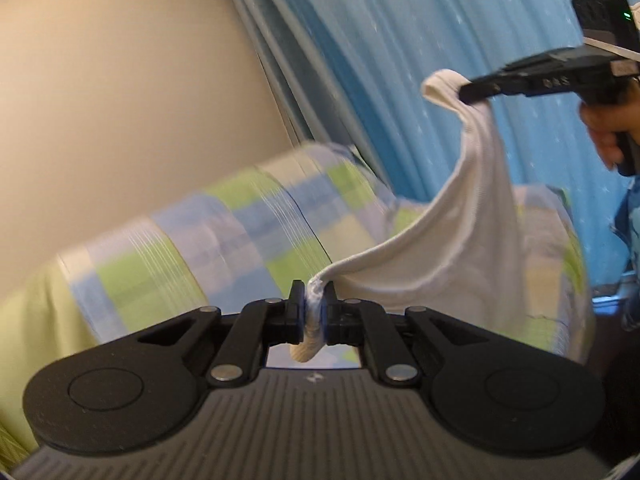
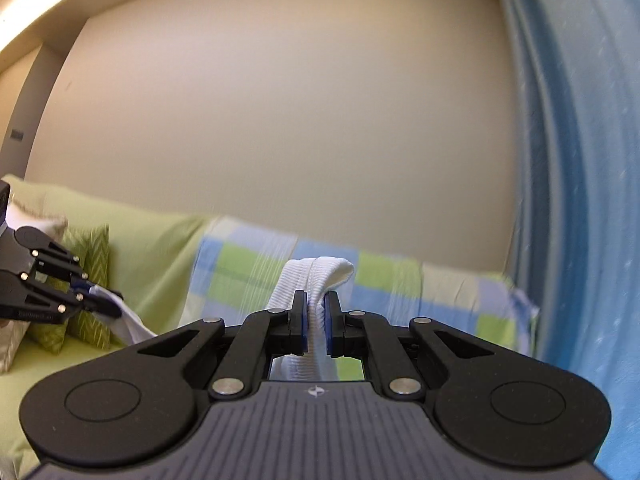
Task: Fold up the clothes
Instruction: 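Lift the tank top by its straps with both tools to shake it out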
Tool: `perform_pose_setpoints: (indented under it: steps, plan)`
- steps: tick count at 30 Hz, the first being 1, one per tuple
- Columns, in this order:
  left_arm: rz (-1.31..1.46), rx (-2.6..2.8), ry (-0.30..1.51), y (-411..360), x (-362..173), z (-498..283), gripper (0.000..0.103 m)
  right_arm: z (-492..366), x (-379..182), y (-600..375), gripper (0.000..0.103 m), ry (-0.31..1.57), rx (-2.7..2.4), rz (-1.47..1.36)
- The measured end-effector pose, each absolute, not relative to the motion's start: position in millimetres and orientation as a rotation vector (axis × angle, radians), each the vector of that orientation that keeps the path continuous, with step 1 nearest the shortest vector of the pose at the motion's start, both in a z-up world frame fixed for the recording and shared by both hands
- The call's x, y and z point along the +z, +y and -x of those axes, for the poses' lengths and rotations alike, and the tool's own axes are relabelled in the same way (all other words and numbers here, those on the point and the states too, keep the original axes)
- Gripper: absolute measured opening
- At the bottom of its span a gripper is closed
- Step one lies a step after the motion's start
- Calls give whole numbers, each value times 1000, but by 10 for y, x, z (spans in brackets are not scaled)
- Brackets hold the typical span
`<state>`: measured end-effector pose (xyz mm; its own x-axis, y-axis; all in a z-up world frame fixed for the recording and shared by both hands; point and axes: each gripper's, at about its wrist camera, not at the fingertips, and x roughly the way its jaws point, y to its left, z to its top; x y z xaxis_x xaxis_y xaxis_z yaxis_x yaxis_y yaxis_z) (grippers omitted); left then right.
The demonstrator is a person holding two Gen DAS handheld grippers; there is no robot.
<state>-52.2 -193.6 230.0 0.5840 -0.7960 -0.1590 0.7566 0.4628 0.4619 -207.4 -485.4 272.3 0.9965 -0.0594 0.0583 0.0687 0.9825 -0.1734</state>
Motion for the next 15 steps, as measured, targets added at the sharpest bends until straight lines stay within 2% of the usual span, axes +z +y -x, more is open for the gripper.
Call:
perform_pose_setpoints:
  steps: [4, 7, 11, 15]
  plan:
    - [-549, -919, -144, -2057, 2694, 607, 5, 2111, 2874, -4901, 7, -86, -82, 178]
    - [-575, -908, -114, -2324, 2702, 365, 5, 1842, 2803, -5088, 7, -58, -89, 162]
    - [-638, -890, -10, -2868, 2288, -315, 5, 1187, 2451, -5488, 7, 22, -93, 137]
    - [-668, -884, 131, -3484, 1552, -1184, 5, 188, 1753, -6038, 7, 154, -111, 95]
